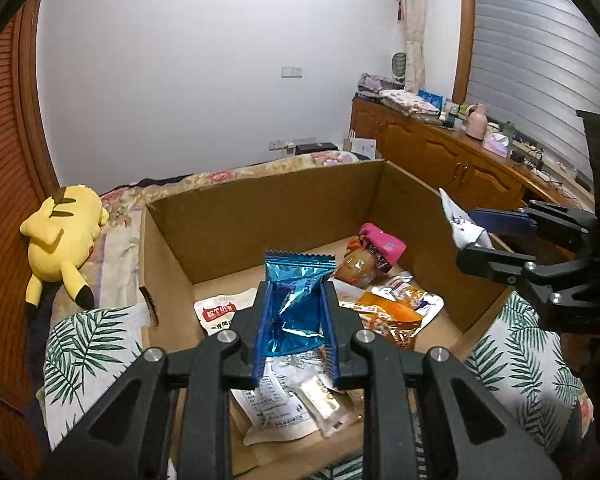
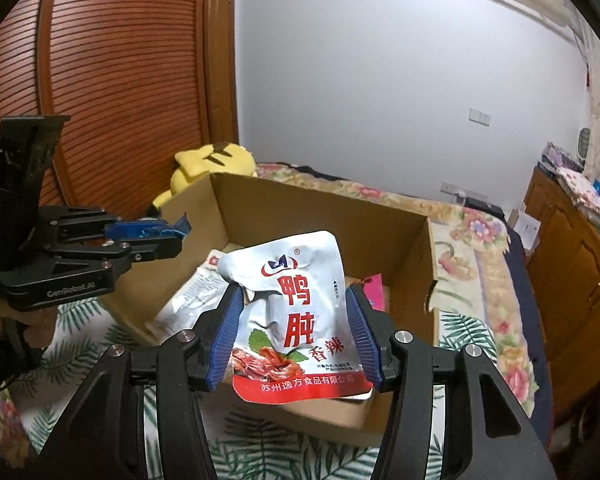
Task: Organize snacks
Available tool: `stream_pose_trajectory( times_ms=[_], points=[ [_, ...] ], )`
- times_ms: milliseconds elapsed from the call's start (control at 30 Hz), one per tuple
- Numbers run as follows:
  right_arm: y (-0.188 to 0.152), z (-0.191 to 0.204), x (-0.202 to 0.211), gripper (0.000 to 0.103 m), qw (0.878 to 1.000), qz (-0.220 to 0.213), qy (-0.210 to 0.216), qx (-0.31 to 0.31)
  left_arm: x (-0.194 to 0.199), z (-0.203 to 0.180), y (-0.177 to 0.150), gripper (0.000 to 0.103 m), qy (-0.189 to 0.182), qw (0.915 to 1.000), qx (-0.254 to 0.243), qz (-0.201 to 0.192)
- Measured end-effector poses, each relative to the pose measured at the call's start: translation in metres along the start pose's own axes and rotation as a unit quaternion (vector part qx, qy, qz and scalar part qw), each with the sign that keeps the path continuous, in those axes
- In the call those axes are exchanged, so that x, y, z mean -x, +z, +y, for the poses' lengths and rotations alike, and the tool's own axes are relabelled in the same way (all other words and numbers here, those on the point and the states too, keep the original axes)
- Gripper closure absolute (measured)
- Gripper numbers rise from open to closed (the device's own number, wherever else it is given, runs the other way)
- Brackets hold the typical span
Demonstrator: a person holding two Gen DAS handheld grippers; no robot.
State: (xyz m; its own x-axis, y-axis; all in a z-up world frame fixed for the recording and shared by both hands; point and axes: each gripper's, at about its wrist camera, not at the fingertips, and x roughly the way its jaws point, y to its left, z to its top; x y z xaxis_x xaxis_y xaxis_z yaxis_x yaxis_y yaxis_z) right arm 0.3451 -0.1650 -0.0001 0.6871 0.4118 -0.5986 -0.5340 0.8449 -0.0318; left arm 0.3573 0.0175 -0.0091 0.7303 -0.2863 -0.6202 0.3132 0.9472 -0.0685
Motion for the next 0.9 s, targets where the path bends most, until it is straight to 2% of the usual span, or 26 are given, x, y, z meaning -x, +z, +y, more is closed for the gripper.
stream_pose_trajectory(
  times_ms=[167,533,700,900],
  points=[
    [-0.005,0.0,-0.02,0.05,1.0,0.014,0.0,-0.008,-0.007,-0.006,-0.001,0.082,0.003,0.9999,-0.005,0.009],
    [-0.001,-0.002,-0.035,0.048,0.999,0.037,-0.003,-0.012,-0.017,-0.01,-0.001,0.079,0.012,0.9997,-0.005,0.022],
    [-0.001,-0.001,-0.041,0.045,0.999,0.045,-0.007,-0.016,-0.022,-0.009,-0.001,0.067,0.009,0.9996,0.005,0.026],
    [-0.004,0.001,-0.044,0.043,0.999,0.044,-0.012,-0.028,-0.014,-0.01,-0.004,0.062,0.017,0.9996,0.01,0.022]
  ],
)
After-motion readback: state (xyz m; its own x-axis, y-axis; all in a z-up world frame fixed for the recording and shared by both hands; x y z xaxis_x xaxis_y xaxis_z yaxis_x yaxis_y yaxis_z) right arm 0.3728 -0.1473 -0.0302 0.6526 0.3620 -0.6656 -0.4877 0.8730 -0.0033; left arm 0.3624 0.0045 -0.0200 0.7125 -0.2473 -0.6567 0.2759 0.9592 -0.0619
